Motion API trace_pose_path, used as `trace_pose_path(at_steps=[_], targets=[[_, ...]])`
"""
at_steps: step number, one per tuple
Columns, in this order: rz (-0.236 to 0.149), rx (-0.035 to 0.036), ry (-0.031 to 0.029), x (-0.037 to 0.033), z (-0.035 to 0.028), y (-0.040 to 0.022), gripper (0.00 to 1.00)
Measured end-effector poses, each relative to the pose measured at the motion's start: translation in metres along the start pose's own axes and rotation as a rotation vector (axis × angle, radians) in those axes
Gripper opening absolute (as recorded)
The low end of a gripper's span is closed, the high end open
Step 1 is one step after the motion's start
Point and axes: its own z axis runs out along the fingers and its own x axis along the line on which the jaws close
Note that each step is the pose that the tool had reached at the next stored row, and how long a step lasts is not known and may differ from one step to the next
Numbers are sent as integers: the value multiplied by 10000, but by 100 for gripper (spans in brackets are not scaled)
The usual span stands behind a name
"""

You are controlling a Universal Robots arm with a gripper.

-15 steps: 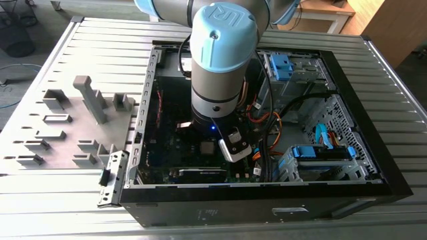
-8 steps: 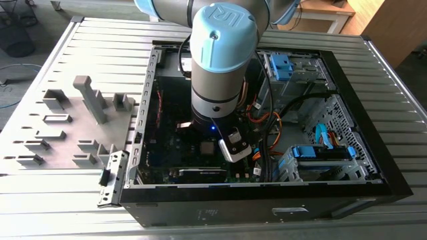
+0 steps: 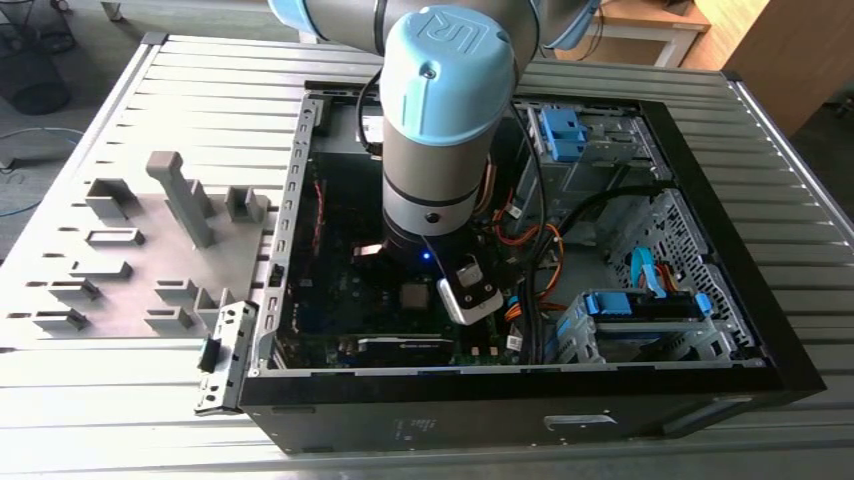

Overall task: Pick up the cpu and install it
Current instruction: 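Place the cpu into insertion slot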

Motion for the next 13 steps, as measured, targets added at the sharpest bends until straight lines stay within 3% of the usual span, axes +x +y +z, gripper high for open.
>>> trace_pose_path(at_steps=[13], targets=[[0,-2,0,0,-13,-9,47]])
